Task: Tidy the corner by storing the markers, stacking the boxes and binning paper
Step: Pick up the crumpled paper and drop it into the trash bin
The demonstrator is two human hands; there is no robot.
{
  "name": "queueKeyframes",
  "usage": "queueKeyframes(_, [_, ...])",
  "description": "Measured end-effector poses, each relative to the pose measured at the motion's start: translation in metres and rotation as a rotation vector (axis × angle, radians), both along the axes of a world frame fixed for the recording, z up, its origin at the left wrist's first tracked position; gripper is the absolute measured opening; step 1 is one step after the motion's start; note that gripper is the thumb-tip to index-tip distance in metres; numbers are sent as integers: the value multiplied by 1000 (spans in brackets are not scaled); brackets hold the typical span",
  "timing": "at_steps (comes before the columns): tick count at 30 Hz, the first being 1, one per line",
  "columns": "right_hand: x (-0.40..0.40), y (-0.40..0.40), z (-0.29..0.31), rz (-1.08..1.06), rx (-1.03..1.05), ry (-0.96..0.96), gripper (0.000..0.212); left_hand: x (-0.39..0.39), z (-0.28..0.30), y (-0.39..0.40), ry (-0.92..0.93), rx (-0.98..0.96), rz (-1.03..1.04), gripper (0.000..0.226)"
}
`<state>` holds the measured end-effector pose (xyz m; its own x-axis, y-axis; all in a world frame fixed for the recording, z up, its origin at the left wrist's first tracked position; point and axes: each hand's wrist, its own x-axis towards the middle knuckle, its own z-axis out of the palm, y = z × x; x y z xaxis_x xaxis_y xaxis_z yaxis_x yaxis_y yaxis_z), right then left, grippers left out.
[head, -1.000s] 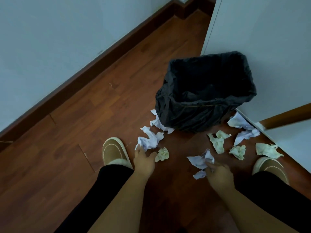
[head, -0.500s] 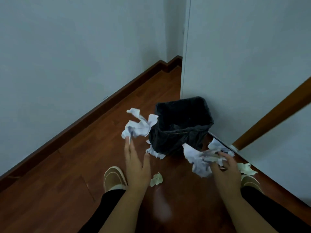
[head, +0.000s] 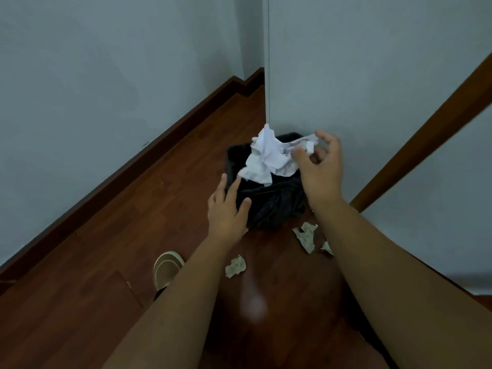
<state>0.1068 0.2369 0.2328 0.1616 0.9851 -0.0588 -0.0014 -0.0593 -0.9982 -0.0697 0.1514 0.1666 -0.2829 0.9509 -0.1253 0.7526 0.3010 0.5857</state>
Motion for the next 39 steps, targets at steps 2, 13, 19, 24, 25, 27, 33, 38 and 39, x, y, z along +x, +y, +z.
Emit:
queueKeyframes(2, [-2, 5, -10, 10, 16, -142, 41, -6, -14, -16, -34, -30, 65, 54])
queueKeyframes(13, [56, -26, -173, 119, -290, -665, 23, -28, -143, -93, 104, -864, 73, 69])
queueKeyframes(19, [60, -35, -282, 563, -526, -866, 37, -22, -182, -72, 120, -854, -184, 49])
queueKeyframes(24, [55, -20, -315, 769, -712, -896, 38, -15, -228, -61, 226, -981, -313, 26])
queueKeyframes(25, [55, -19, -322, 785, -730, -884, 41, -13, -232, -62, 223, -1032, -319, 28])
queueKeyframes(27, [51, -21, -329, 784, -813, -873, 56, -8, -238, -66, 195, -1126, -327, 42])
queueKeyframes(33, [52, -34, -329, 735, -890, -865, 81, 8, -237, -72, 65, -1137, -135, 80])
queueKeyframes(38, [52, -36, -310, 688, -744, -845, 53, 13, -215, -67, -54, -599, 130, 52])
queueKeyframes(39, [52, -37, -306, 669, -695, -880, 45, 14, -211, -68, -107, -482, 178, 44])
